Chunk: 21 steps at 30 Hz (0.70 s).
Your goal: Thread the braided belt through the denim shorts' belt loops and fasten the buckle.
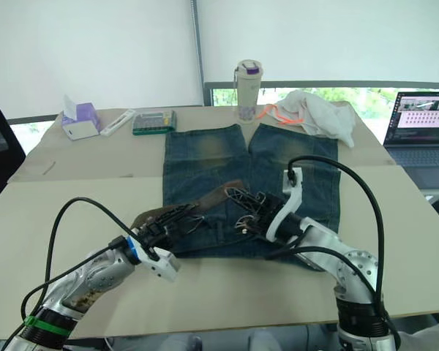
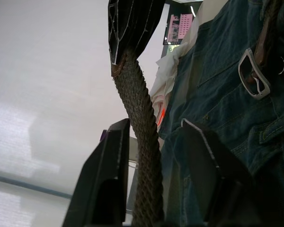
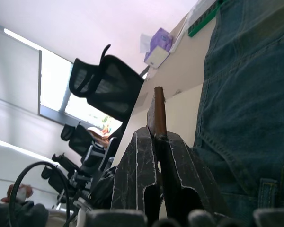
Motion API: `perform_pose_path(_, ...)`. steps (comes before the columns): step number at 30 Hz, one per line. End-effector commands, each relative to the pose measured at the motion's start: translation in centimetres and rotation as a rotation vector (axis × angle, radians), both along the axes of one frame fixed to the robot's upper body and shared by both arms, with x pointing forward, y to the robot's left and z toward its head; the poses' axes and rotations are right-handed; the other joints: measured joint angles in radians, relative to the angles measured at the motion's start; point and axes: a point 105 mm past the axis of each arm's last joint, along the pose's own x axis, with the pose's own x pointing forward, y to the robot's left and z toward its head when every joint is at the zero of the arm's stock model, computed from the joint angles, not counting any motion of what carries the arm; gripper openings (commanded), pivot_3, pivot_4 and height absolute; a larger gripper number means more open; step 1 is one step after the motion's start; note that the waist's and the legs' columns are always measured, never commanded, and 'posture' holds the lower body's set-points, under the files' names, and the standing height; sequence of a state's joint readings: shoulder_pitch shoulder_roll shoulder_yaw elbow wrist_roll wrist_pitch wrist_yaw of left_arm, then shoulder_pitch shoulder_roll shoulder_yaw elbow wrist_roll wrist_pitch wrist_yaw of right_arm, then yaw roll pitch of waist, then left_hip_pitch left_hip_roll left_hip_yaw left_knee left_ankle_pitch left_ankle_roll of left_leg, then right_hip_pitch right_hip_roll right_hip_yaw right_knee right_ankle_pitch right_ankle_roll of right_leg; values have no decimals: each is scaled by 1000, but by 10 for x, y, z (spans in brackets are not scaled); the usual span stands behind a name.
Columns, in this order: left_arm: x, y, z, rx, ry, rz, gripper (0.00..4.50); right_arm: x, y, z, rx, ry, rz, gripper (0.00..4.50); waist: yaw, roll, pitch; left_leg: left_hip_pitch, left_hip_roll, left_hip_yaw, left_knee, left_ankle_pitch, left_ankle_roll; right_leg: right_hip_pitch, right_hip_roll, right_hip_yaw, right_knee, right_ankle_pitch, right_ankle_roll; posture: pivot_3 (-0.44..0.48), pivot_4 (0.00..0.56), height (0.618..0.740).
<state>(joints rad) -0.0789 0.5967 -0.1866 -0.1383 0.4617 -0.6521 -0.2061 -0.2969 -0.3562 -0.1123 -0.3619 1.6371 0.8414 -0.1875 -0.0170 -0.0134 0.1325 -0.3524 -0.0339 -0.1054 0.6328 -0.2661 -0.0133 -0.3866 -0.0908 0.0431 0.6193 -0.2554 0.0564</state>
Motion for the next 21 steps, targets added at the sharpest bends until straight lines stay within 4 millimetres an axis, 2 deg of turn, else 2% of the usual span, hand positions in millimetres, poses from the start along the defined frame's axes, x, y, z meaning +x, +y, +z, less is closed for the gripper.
perform_pose_path(1,-17,11,12,-95,197,-51,3032,6,-4,13,25,-70,-57,0,-4,0,0,0,0,0,0,0,0,-1,0,0,2,0,0,0,150,740)
perform_pose_path(3,-22,19,15,-167,294,-57,3032,7,-3,12,24,-78,-60,0,-5,3,-1,0,1,0,0,0,0,-2,0,0,3,0,0,0,150,740)
perform_pose_path(4,-18,27,16,-247,358,-18,3032,7,-2,12,22,-84,-59,0,-4,4,-2,1,0,0,0,0,0,-2,0,0,3,0,0,0,150,740)
perform_pose_path(5,-9,40,10,-393,521,55,3032,8,-1,13,25,-97,-57,0,-1,4,-2,1,0,0,0,0,0,-1,0,0,3,0,0,0,150,740)
perform_pose_path(7,2,51,-1,-645,798,102,3032,7,1,15,31,-122,-50,0,1,4,-2,1,0,-1,1,0,0,0,0,0,3,0,0,0,150,740)
perform_pose_path(9,3,47,-3,-832,1035,51,3032,6,3,17,31,-149,-42,0,-1,4,-2,1,0,-2,1,0,1,-1,0,-1,4,-1,0,0,150,740)
perform_pose_path(10,3,45,-2,-985,1179,2,3032,6,5,17,31,-159,-39,0,-2,4,-2,1,0,-2,1,0,1,-1,0,-1,4,-1,0,0,150,740)
perform_pose_path(11,-2,40,2,-1116,1315,-88,3032,5,6,17,29,-167,-38,0,-2,4,-2,1,0,-2,2,0,1,-1,0,-1,4,-1,0,0,150,740)
perform_pose_path(13,-16,35,8,-1269,1519,-239,3032,6,10,15,14,-174,-40,0,-6,3,-3,1,0,-2,2,0,1,-1,0,-1,4,-1,0,0,150,740)
perform_pose_path(15,-29,32,18,-1346,1655,-373,3032,5,16,15,12,-186,-27,0,-13,3,-3,1,0,-2,2,0,2,-1,0,-1,5,-1,0,0,150,740)
perform_pose_path(17,-41,27,29,-1350,1754,-495,3032,5,19,16,16,-191,-23,0,-19,3,-3,2,0,-2,1,-1,2,-1,0,-1,5,-1,0,0,150,740)
perform_pose_path(21,-47,17,40,-1387,1835,-644,3032,5,24,17,25,-198,-24,0,-17,5,-4,4,0,-2,1,-1,2,-1,0,-1,5,-2,-2,0,150,740)
